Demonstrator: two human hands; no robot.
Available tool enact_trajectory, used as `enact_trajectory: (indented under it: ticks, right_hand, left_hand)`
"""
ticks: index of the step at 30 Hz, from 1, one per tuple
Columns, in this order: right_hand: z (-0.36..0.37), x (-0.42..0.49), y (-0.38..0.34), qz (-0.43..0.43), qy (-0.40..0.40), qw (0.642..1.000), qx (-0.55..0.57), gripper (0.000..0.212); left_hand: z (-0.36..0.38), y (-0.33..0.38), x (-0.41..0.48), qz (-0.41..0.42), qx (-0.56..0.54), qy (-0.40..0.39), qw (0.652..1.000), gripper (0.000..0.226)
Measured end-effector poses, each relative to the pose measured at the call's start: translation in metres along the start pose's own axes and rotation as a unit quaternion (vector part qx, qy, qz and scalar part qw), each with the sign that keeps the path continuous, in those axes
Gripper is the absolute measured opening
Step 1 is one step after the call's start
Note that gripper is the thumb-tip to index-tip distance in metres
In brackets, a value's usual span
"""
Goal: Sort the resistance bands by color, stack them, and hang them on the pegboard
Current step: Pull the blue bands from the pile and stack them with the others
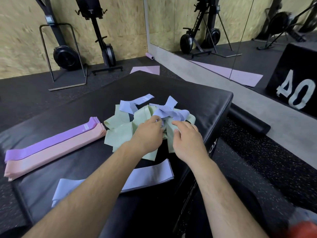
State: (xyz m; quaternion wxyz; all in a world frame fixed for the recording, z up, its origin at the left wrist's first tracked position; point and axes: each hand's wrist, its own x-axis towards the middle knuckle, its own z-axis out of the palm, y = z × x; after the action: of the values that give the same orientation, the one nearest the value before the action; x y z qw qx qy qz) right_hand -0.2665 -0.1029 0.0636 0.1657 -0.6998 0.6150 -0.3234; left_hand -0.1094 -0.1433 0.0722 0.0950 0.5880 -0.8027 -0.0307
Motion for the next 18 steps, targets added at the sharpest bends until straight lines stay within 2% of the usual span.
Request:
enact_trajectory:
  ticks: [4,7,10,15,18]
  right_hand:
    - [0.001,-0.002,-0.013,0.006,-0.004,0.992,0.128,0.034]
    - [0.000,-0.005,-0.024,0.058,-0.039,0.970,0.234,0.030]
    - [-0.001,-0.008,-0.031,0.075,-0.055,0.949,0.302,0.029]
    - [-0.003,-0.016,-0.041,0.063,-0.089,0.940,0.323,0.030]
    - [-0.003,-0.020,-0.045,0.063,-0.085,0.933,0.343,0.029]
  left_hand:
    - [-0.015,0.003,-0.032,0.026,-0.033,0.054,0.998,0.033]
    - [-0.020,0.008,-0.057,0.057,-0.050,0.077,0.994,0.033]
    - [-0.021,0.007,-0.074,0.085,-0.065,0.104,0.989,0.036]
    - [-0.028,-0.001,-0.095,0.101,-0.113,0.119,0.981,0.038]
    - [-0.031,-0.006,-0.111,0.071,-0.176,0.129,0.973,0.046]
